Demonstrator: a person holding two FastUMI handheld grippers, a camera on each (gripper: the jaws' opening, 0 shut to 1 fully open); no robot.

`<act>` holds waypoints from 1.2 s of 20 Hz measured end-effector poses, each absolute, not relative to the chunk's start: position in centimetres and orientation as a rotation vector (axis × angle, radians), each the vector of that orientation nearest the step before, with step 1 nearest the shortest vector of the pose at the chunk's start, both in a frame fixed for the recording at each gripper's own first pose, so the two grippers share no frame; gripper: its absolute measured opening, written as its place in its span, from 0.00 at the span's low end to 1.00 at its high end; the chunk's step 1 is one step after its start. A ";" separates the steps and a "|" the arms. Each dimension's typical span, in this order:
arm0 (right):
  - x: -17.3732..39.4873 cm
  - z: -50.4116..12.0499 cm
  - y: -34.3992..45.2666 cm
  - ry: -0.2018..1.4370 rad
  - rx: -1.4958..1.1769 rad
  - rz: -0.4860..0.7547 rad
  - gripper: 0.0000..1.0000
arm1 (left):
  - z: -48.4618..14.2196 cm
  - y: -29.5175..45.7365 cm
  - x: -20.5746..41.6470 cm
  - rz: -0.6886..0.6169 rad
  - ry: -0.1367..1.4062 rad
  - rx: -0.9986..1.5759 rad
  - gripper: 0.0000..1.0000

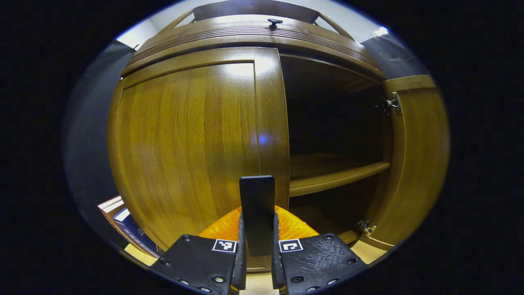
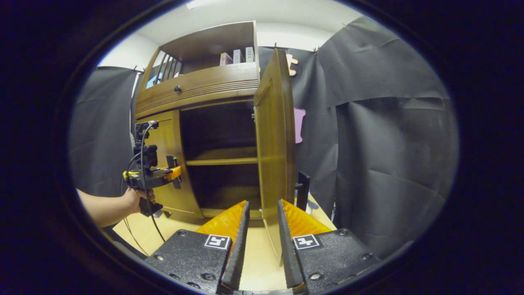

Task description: Open the right door of the double-door shoe cabinet with the right hand, and open the left door with the left hand.

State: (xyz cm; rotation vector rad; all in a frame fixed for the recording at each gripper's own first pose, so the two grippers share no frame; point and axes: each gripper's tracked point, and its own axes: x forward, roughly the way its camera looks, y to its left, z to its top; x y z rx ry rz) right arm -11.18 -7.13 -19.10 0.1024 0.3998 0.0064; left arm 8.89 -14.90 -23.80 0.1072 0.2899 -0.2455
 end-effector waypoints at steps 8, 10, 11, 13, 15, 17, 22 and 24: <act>-10.2 -18.5 -5.4 0.377 0.083 0.060 0.69 | -23.4 -14.1 6.6 -0.228 0.312 0.104 0.23; -9.9 -18.4 -5.0 0.371 0.081 0.076 0.72 | -23.2 -13.8 5.8 -0.229 0.315 0.107 0.23; -10.1 -18.7 -4.8 0.368 0.080 0.081 0.74 | -23.1 -13.6 5.3 -0.228 0.314 0.106 0.23; -9.9 -18.5 -4.2 0.363 0.078 0.097 0.72 | -22.8 -13.1 4.4 -0.220 0.314 0.112 0.23; -9.4 -18.3 -3.4 0.360 0.072 0.120 0.73 | -22.5 -12.7 3.5 -0.207 0.313 0.108 0.23; -8.9 -18.0 -2.8 0.358 0.069 0.138 0.74 | -22.3 -12.2 2.6 -0.198 0.314 0.101 0.23; -7.9 -17.8 -1.2 0.354 0.061 0.185 0.76 | -21.8 -10.7 0.4 -0.181 0.313 0.115 0.23; -7.1 -17.8 -0.5 0.352 0.055 0.209 0.76 | -21.5 -10.1 -0.4 -0.171 0.312 0.119 0.23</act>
